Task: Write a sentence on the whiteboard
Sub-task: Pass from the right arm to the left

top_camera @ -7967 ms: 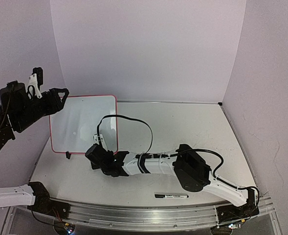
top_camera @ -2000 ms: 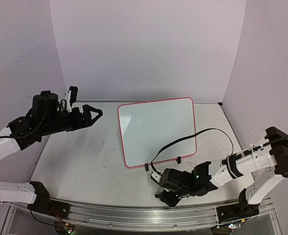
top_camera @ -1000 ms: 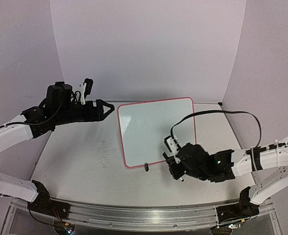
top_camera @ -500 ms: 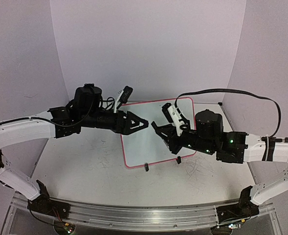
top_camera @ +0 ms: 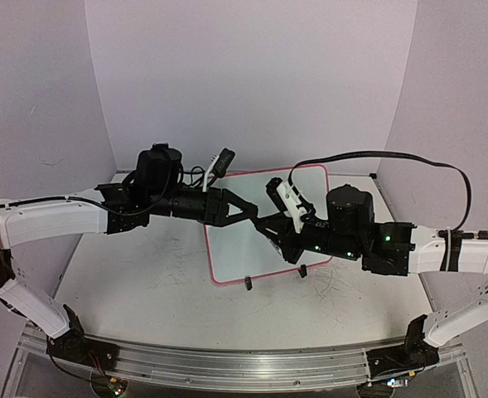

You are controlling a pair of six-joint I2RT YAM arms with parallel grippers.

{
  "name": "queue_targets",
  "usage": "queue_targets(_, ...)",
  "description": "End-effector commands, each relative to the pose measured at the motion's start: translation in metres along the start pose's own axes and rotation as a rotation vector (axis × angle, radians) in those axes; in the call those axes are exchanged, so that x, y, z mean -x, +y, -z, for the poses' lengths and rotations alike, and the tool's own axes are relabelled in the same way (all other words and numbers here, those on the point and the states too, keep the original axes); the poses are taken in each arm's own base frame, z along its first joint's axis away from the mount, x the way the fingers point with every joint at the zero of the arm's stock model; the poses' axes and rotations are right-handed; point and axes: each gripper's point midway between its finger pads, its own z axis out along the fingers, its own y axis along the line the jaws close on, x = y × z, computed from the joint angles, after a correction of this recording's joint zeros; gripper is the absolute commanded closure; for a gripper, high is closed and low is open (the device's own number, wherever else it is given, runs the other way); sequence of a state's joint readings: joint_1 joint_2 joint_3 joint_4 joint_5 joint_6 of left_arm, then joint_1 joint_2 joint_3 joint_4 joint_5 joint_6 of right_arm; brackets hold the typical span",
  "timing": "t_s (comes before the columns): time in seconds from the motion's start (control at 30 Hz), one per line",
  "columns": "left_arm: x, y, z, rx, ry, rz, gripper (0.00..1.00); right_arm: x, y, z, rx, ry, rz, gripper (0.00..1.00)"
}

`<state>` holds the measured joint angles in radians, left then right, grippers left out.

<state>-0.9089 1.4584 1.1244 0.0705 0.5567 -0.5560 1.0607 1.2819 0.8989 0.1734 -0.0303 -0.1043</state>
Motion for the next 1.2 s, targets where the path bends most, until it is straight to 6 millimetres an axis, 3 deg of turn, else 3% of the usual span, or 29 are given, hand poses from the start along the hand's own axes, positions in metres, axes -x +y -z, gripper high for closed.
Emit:
queue_targets(0.0, 0.017, -0.016, -0.001, -0.067, -0.038, -0.024, 0.56, 0.025, 0.000, 0.003, 0.008, -0.069, -0.006, 1.00)
queue_targets(0.17, 0.014, -0.015, -0.002, -0.069, -0.029, -0.029, 0.62, 0.026, -0.003, 0.000, -0.006, -0.069, -0.003, 1.00)
queue_targets(0.53, 0.015, -0.011, -0.005, -0.056, -0.033, -0.046, 0.86, 0.026, -0.002, -0.007, -0.004, -0.065, -0.008, 1.00)
queue_targets(0.63, 0.018, -0.007, -0.004, -0.030, -0.051, -0.060, 1.00, 0.024, -0.007, -0.008, -0.032, -0.068, -0.029, 0.78)
queue_targets(0.8, 0.037, -0.005, 0.008, 0.045, -0.139, -0.121, 1.00, 0.024, -0.026, -0.003, -0.140, -0.094, -0.130, 0.21)
queue_targets(0.87, 0.049, -0.001, 0.018, 0.110, -0.201, -0.149, 1.00, 0.025, -0.032, 0.002, -0.168, -0.116, -0.192, 0.05)
queue_targets(0.97, 0.068, 0.005, 0.033, 0.204, -0.295, -0.180, 1.00, 0.027, -0.045, 0.011, -0.235, -0.149, -0.282, 0.02)
queue_targets(1.07, 0.088, 0.008, 0.050, 0.286, -0.394, -0.189, 1.00, 0.035, -0.073, 0.031, -0.382, -0.216, -0.451, 0.02)
queue_targets(1.17, 0.107, 0.001, 0.063, 0.310, -0.466, -0.201, 1.00, 0.055, -0.071, 0.042, -0.352, -0.250, -0.454, 0.02)
